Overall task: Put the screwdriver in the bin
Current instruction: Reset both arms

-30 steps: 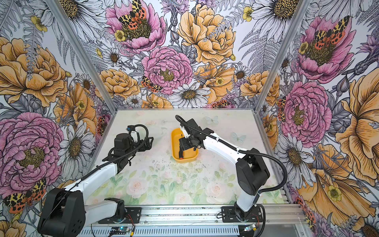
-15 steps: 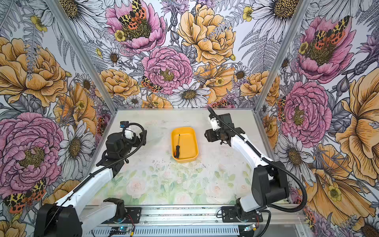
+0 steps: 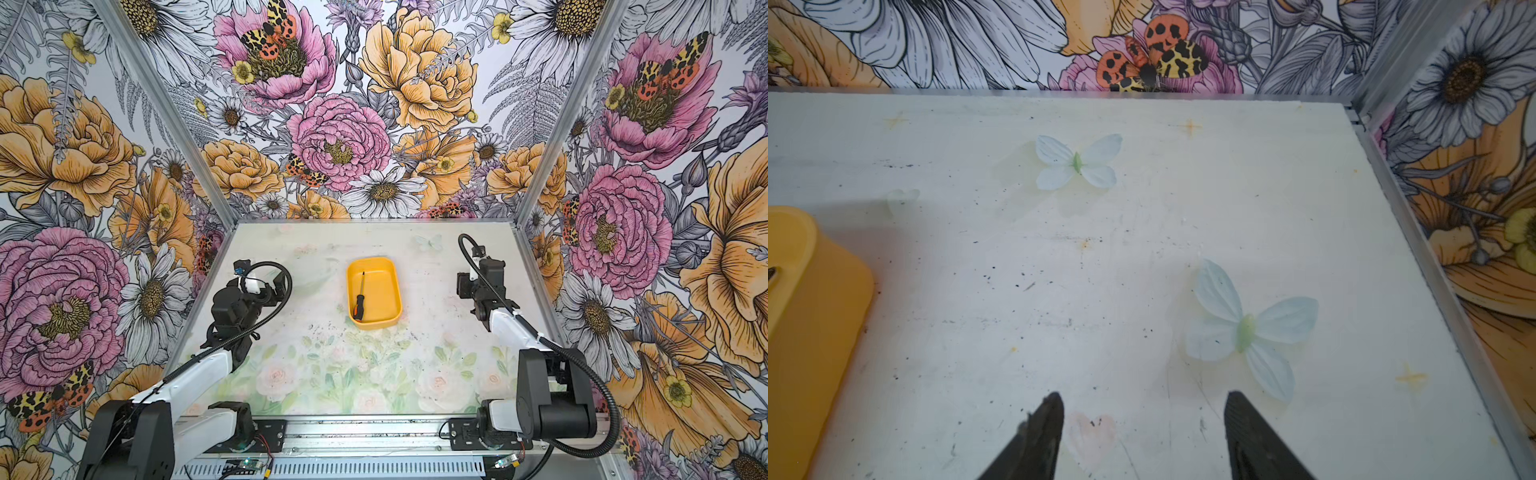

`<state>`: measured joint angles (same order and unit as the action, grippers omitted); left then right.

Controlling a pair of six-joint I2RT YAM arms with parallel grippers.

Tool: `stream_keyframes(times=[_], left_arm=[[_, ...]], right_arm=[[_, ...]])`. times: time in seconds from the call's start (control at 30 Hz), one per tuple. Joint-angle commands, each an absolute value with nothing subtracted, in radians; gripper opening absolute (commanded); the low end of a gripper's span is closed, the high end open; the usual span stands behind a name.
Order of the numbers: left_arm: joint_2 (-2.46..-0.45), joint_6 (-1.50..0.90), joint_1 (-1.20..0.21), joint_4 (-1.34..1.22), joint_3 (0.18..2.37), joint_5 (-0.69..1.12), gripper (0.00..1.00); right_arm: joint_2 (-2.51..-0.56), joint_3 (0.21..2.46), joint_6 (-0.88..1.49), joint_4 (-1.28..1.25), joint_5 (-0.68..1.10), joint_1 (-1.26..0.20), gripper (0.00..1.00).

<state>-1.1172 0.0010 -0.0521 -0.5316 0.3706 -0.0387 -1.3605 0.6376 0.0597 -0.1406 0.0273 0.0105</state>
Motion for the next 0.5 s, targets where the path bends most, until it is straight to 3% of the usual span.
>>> stream_keyframes(times=[0.0,0.3,0.47], left_arm=[[-1.150,0.016,-0.037,-0.685,0.346,-0.049,0.99],[-1.238,0.039,-0.021,-0.774,0.317,-0.054,0.99],[-1.293,0.036,-0.015,-0.854,0.293,-0.054,0.99]], right_arm=[[-1.344,0.569,0.071,-0.417,-0.041,0.012,0.63],[-1.409,0.433,0.079,-0.670,-0.089,0.014,0.63],[-1.420,0.430,0.079,-0.689,-0.099,0.014,0.63]])
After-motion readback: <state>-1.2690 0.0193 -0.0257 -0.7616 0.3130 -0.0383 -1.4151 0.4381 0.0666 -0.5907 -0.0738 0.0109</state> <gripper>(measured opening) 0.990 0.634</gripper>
